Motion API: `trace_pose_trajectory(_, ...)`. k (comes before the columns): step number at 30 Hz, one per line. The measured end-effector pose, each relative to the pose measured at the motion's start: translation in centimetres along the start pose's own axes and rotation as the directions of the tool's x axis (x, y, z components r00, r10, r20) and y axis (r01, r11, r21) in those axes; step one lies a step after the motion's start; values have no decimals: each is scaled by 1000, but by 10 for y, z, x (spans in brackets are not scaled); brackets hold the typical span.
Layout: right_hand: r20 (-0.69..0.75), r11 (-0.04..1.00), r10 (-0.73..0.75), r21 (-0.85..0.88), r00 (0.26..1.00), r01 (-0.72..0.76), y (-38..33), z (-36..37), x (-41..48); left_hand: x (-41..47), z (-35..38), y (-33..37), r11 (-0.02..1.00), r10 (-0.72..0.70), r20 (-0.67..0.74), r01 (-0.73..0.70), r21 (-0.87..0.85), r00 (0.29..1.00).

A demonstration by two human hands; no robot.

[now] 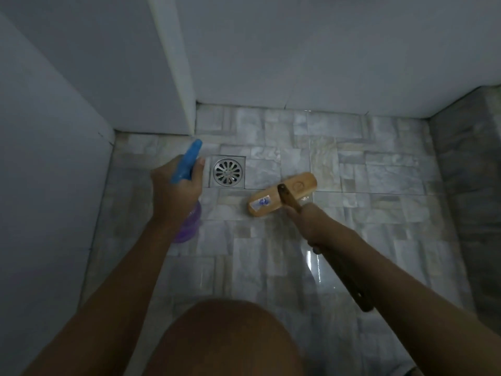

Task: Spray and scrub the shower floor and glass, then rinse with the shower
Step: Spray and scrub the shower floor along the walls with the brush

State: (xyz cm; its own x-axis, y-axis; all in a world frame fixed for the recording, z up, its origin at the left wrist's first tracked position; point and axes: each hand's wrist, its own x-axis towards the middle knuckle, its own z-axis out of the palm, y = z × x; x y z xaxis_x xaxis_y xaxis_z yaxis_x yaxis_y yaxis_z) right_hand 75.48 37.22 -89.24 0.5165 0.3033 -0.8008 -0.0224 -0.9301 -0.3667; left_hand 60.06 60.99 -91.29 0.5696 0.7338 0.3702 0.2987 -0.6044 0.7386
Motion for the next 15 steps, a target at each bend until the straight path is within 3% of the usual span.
trace_pose_trajectory(5,-83,976,-206,-92,975,198,-91,-21,58,-4,1,3,999,-3,35,4,-39,999)
trace_pose_trajectory(10,-57,963,-186,-207,981,170,-184,-29,89,-1,-4,0,1000,-15,-5,15,-15,1000)
trace_pose_trajectory(12,-24,935,-227,-287,974,211,-179,-29,83,1,-8,3,999,-36,-8,36,-23,999)
trace_pose_trajectory(15,-60,959,-234,-176,970,220,-138,-19,52,0,-21,3,993,-115,6,115,-8,993)
